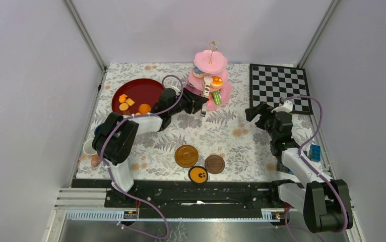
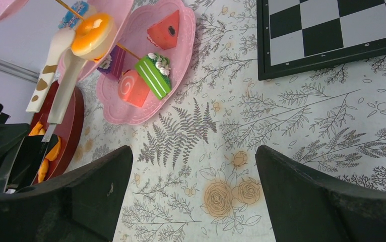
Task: Serve the afternoon tea
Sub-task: Place the desert on the desert table.
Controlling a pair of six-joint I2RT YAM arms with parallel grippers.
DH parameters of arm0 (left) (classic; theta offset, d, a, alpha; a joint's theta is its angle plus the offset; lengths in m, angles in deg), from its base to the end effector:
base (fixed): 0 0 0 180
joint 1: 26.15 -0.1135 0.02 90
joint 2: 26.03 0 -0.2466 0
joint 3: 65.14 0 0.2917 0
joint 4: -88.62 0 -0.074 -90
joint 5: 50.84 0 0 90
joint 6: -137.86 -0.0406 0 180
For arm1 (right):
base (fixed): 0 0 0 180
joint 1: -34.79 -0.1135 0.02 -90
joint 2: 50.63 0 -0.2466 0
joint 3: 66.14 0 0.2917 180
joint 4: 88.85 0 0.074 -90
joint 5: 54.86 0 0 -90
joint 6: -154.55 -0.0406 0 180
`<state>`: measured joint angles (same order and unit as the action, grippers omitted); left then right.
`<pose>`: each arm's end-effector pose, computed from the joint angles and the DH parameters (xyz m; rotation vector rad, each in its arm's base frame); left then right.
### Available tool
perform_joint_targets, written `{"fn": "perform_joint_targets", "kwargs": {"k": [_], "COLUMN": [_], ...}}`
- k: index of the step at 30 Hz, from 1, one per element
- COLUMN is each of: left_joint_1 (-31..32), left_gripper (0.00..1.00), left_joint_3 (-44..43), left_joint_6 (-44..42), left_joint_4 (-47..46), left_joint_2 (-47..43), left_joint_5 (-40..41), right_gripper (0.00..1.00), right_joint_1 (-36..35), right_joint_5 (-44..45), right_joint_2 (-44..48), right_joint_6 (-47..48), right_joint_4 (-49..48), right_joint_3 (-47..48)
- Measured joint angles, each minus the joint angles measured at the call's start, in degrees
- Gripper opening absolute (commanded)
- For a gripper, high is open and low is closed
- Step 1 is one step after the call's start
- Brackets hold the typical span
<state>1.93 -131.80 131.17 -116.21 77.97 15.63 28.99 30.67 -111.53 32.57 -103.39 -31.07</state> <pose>0.3631 -0.2121 0.1518 -0.6683 2.0413 -1.6530 0.2732 0.0309 0.1795 0.3513 1.7650 0.5440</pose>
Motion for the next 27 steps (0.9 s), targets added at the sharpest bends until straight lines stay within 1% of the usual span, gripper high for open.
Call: {"fn": "perform_joint_targets", "kwargs": {"k": [6,9,18,23,27], "left_joint_1": [0.0,0.0,0.0,-0.3,-1.2], "left_gripper": [0.48,0.51,0.51,0.50,0.50], "left_joint_3": [-0.1,-0.1,-0.1,0.2,1.5], "left_joint_6": [-2.2,-2.9,-4.0,-5.1,-6.3], "left_joint_4": [3.3,4.1,4.4,7.3,9.5], "left_joint_2": [-0.3,-1.1,-3.4,-5.8,-9.4], "left_joint_5": [0.5,0.5,0.5,0.6,0.6], "right_gripper": [1.00,1.00,0.99,0.98,0.98], "right_joint_1": [0.2,0.2,0.4,0.6,0.6], "right_joint_5": [-0.8,-1.1,-1.2,-1.3,-1.7], "right_joint_2": [0.0,0.0,0.0,0.0,0.0], "right_joint_6": [-0.2,-0.4,-0.7,-0.9,-1.1], "right_joint_4": [-0.1,-0.1,-0.3,-0.9,-1.3], "right_joint_3": [-0.2,-0.3,-0.5,-0.6,-0.6]}}
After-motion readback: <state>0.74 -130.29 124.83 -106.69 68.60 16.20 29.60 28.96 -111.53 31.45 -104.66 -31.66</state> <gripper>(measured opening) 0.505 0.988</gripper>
